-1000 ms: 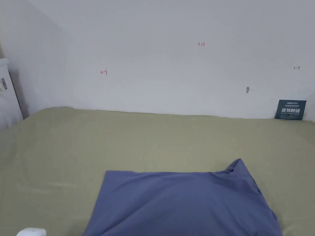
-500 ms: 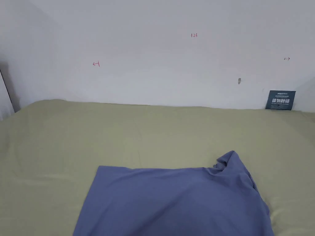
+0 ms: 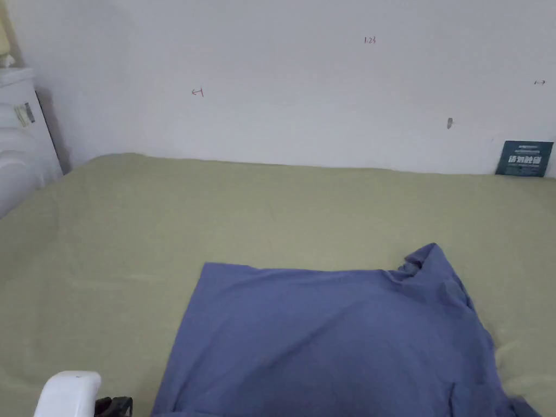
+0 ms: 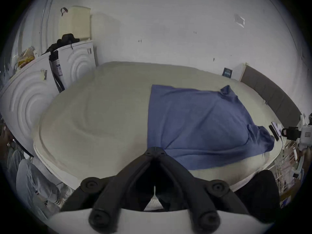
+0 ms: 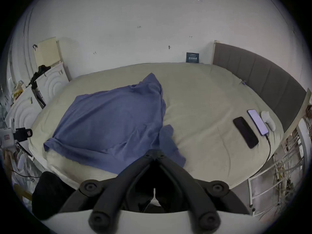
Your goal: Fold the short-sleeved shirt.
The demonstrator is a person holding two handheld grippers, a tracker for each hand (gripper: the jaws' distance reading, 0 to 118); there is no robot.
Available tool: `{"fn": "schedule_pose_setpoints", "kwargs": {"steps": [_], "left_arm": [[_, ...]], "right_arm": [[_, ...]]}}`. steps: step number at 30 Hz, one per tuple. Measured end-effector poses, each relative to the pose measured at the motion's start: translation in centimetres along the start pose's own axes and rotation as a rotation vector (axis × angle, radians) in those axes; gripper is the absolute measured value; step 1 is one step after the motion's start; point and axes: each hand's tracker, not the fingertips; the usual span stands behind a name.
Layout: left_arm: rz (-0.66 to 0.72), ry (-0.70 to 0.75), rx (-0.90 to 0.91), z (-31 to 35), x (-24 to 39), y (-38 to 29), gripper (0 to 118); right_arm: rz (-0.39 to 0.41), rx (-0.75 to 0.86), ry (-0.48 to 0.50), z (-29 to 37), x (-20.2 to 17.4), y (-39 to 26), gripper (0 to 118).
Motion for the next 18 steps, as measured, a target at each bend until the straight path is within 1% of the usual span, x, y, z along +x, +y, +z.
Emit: {"fn": "schedule_pose_setpoints", "kwargs": {"steps": [1,2,3,4,5,6,8,11,13,14,15,16,17,18], "left_arm": [[-0.004,0.001,-0.016,-0.4,-0.2,0.1,0],[-0.002,0.001,-0.044,-0.8,-0.3,0.0,3],[0.005,0.004,-0.068,-1.2,-0.3,-0.1,30],[0.011,0.006,-0.093,-1.7,-0.2,-0.2,72],[0.018,-0.007,-0.134,-2.5,-0.5,0.1,106],[0.025,-0.040,-0.157,-3.0,-0.6,-0.1,118],[0.031,-0.082,-0.149,-4.0,-0.7,-0.3,118],[0.035,-0.026,-0.195,-6.5,-0.4,0.0,118],[0.045,-0.017,-0.204,-8.0,-0.9,0.0,114],[0.050,-0.028,-0.212,-8.6,-1.0,0.1,106],[0.056,-0.055,-0.238,-9.1,-1.0,0.1,80],[0.052,-0.063,-0.252,-9.4,-1.0,0.2,44],[0.032,-0.069,-0.269,-10.0,-1.3,0.0,12],[0.012,-0.082,-0.296,-10.5,-1.2,0.1,11]], "right_arm": [[-0.007,-0.003,0.006,-0.1,-0.1,0.0,0],[-0.011,-0.008,0.008,-0.2,-0.2,0.1,0],[-0.011,-0.015,0.008,-0.4,-0.4,0.3,0],[-0.009,-0.021,0.009,-0.4,-0.3,-0.1,0],[-0.005,-0.026,0.008,-0.5,-0.3,0.0,0],[-0.003,-0.030,0.009,-0.6,-0.4,0.2,0],[0.001,-0.036,0.014,-1.0,0.0,-0.2,0],[0.009,-0.045,0.015,-1.1,0.1,0.1,0],[0.011,-0.051,0.011,-1.3,0.5,-0.2,0],[0.012,-0.053,0.009,-1.4,0.7,-0.2,0],[0.013,-0.059,0.002,-1.5,0.9,-0.2,0],[0.008,-0.072,-0.010,-1.8,1.4,-0.5,0],[0.000,-0.082,-0.022,-2.0,1.8,-0.5,0],[-0.008,-0.089,-0.027,-2.2,2.1,-0.5,5]]}}
